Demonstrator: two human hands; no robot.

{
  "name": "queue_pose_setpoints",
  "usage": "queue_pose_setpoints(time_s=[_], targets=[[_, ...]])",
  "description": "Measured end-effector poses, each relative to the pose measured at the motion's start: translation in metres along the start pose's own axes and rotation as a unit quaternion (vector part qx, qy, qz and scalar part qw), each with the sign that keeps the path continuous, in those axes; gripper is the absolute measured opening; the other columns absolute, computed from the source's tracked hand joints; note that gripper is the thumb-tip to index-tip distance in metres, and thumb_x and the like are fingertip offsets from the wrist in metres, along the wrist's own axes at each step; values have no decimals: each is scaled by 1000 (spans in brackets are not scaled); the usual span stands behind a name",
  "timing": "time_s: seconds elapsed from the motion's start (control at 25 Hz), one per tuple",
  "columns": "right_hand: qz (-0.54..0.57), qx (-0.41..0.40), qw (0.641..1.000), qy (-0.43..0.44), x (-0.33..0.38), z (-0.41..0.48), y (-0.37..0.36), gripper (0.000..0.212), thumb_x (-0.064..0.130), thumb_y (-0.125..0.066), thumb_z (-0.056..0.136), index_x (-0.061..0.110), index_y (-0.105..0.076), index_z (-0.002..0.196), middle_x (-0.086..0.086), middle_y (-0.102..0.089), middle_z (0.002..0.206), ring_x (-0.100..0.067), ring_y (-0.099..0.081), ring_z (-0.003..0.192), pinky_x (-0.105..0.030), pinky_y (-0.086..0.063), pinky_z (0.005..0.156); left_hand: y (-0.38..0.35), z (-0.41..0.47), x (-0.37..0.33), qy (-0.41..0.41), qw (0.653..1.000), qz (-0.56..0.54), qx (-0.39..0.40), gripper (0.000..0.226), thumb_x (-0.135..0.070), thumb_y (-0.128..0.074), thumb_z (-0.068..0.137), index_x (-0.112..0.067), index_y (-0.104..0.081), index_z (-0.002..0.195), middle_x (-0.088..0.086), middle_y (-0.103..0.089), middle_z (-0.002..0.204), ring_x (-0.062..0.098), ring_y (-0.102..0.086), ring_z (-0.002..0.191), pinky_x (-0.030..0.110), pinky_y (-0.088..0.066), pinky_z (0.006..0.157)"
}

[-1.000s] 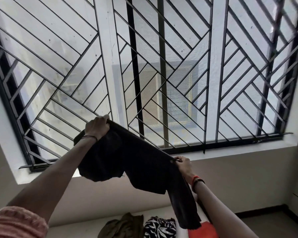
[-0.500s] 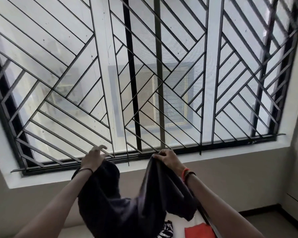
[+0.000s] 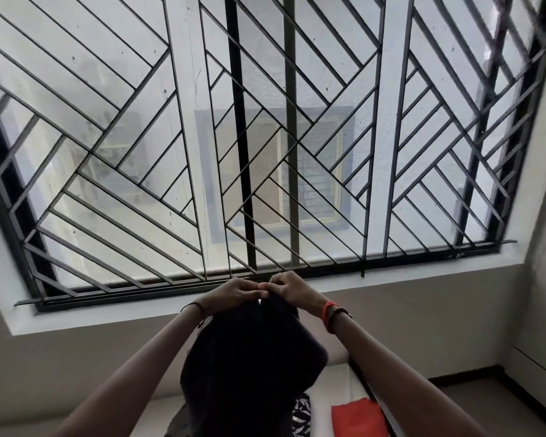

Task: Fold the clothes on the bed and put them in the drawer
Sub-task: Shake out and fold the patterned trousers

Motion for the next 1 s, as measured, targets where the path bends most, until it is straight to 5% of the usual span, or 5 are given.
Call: queue_pose_setpoints(time_s=[0.36, 0.56, 0.72, 0.88, 1.0], targets=[[22, 47, 999, -12, -8, -23, 8, 31, 39, -67, 87, 21, -59, 62, 8, -52, 58, -1, -44, 51, -16, -33, 49, -18, 3, -14, 40, 996, 43, 71, 12, -25, -66, 88, -15, -69, 93, -11, -62, 72, -4, -54, 60, 10, -41, 58], [124, 166, 971, -122, -47, -53, -7, 28, 46, -61, 89, 18, -65, 88, 6, -61, 78, -5, -57, 67, -17, -44, 58, -18, 10, -25, 26, 975, 191, 110, 11, -37, -69, 84, -28, -71, 90, -12, -66, 80, 2, -58, 76, 22, -45, 74], [178, 159, 959, -154, -75, -62, -9, 23, 38, -68, 86, 18, -62, 95, 3, -65, 89, -6, -61, 73, -16, -49, 61, 10, 16, -38, 14, 943, 333, -4, 20, -36, -66, 85, -23, -71, 100, -12, -61, 88, 3, -55, 82, 25, -41, 76], [197, 173, 950, -170, -97, -66, -15, 51, 26, -79, 76, 15, -57, 121, -7, -66, 118, -20, -65, 106, -27, -57, 80, 38, 13, -55, 17, 893, 432, -122, 20, -41, -56, 89, -34, -66, 106, -5, -65, 112, 18, -61, 100, 31, -46, 76], [212, 151, 954, -150, -101, -66, -15, 49, 4, -74, 79, 15, -54, 122, -5, -67, 112, -20, -66, 104, -29, -57, 79, 47, 13, -67, 9, 874, 453, -178, 21, -35, -51, 92, -32, -64, 109, 2, -65, 114, 25, -62, 103, 33, -42, 75]])
Point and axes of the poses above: each hand's wrist, its own z-axis towards the middle knuckle, its own y-axis out of the back of the hand, x = y × z, the point moved 10 cm from there along z, towards the middle knuckle
